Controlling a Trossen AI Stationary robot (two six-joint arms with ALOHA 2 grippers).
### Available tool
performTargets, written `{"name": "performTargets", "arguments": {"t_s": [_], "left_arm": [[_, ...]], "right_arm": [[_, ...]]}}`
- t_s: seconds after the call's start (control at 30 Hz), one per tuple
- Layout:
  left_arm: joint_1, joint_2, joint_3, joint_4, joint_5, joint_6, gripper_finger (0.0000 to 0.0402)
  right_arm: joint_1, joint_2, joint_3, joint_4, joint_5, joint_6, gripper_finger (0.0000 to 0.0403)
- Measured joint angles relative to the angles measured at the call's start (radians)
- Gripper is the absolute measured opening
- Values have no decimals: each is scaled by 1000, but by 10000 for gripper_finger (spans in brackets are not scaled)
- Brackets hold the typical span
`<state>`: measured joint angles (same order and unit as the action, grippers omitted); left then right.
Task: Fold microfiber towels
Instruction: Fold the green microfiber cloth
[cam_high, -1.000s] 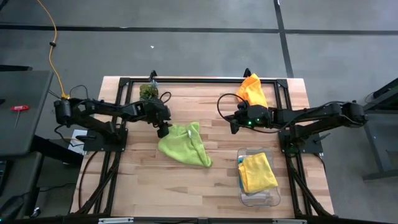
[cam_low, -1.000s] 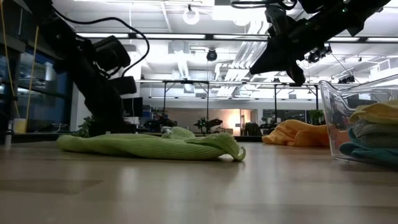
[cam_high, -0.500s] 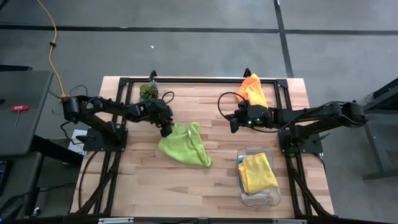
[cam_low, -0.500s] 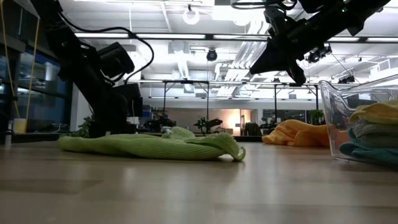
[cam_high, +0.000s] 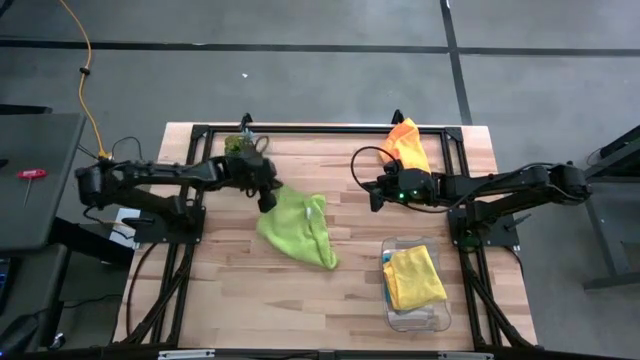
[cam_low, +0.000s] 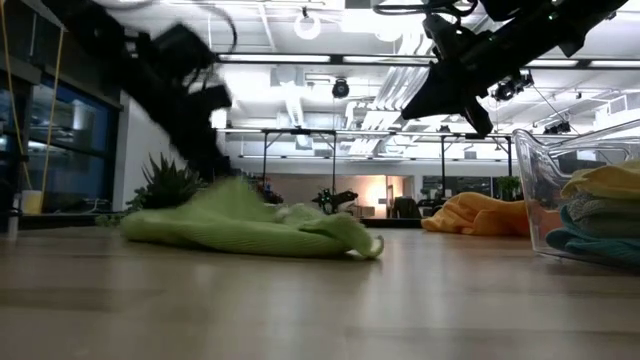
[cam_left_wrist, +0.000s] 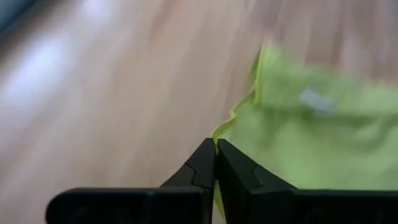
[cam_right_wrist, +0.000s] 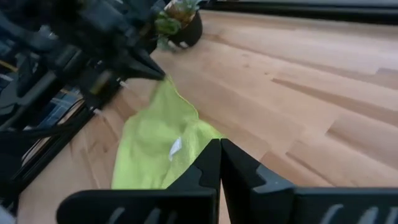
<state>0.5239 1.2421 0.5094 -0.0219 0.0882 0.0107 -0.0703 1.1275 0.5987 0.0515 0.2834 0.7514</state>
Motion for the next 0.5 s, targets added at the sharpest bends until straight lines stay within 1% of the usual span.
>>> {"name": "performTargets", "arguments": {"t_s": [0.17, 0.3, 0.4, 0.5], "left_arm": [[-1, -103, 142, -52, -20, 45, 1], [-30, -113, 262, -137, -25, 76, 1], [-57, -102, 308, -209, -58, 97, 1], [-85, -90, 312, -268, -72, 47, 0]], "right_arm": [[-1, 0, 0, 29, 19, -18, 0], [-2, 0, 0, 76, -21, -59, 0], [-2, 0, 0, 108, -34, -75, 0], [-2, 1, 0, 139, -41, -71, 0]]}}
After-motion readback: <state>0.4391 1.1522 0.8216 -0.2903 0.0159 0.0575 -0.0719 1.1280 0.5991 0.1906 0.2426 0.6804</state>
